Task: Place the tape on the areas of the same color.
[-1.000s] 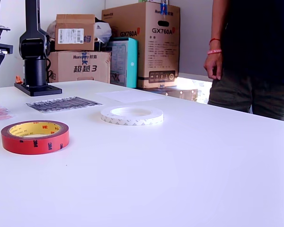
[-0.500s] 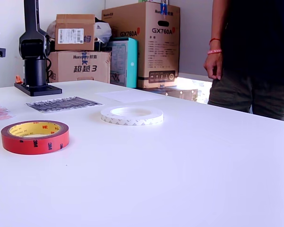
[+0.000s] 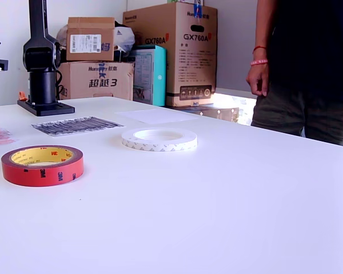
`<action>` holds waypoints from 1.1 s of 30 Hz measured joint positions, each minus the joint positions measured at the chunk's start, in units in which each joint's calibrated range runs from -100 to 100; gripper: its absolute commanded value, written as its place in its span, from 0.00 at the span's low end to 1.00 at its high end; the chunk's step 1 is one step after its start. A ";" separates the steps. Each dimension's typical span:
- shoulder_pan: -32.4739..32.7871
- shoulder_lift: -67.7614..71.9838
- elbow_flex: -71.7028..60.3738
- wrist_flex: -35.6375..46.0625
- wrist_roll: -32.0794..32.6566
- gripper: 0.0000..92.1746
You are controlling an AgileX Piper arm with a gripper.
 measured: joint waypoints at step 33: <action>0.57 1.99 1.14 0.01 0.00 0.66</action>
